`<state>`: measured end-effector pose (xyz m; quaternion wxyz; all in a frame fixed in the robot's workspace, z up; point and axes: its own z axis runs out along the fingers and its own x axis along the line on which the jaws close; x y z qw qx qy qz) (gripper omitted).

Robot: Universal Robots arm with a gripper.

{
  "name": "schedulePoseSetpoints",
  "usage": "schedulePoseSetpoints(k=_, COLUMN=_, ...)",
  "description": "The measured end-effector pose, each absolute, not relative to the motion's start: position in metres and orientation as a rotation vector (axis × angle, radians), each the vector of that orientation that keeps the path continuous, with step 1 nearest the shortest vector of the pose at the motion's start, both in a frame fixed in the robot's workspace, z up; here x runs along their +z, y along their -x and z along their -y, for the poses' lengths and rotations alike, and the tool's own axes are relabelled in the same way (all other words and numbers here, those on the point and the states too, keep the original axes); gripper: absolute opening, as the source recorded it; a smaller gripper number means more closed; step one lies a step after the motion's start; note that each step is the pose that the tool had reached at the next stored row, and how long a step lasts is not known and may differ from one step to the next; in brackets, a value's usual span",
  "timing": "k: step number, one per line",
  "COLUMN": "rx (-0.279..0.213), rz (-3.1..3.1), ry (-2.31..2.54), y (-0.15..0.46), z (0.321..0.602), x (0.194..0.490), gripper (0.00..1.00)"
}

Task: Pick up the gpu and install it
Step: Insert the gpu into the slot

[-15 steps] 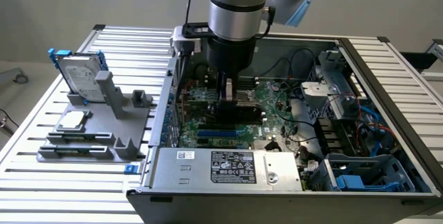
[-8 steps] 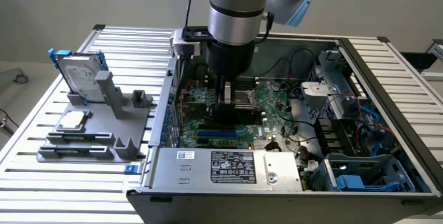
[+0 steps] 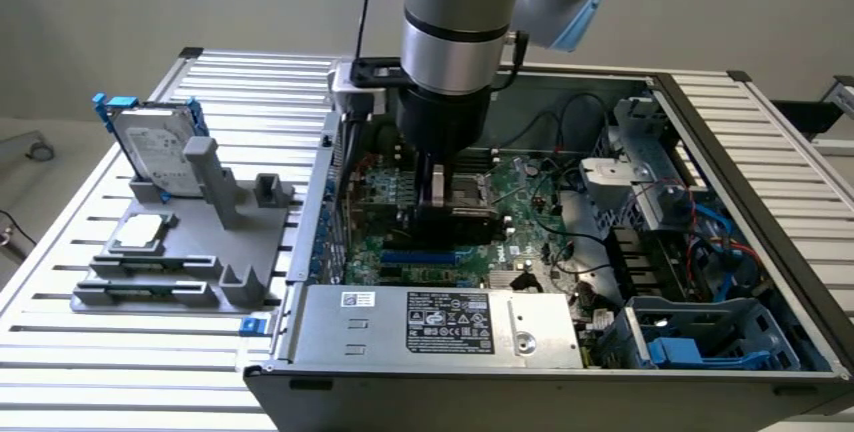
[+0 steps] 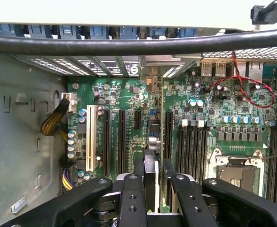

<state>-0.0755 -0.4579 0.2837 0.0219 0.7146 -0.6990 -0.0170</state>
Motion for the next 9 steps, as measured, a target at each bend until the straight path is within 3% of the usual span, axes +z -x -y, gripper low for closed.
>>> schedulePoseSetpoints(k=9, rx=-0.054, rz=2.170, ry=-2.209, y=0.0764, z=0.4598, x=0.2769, gripper=0.27)
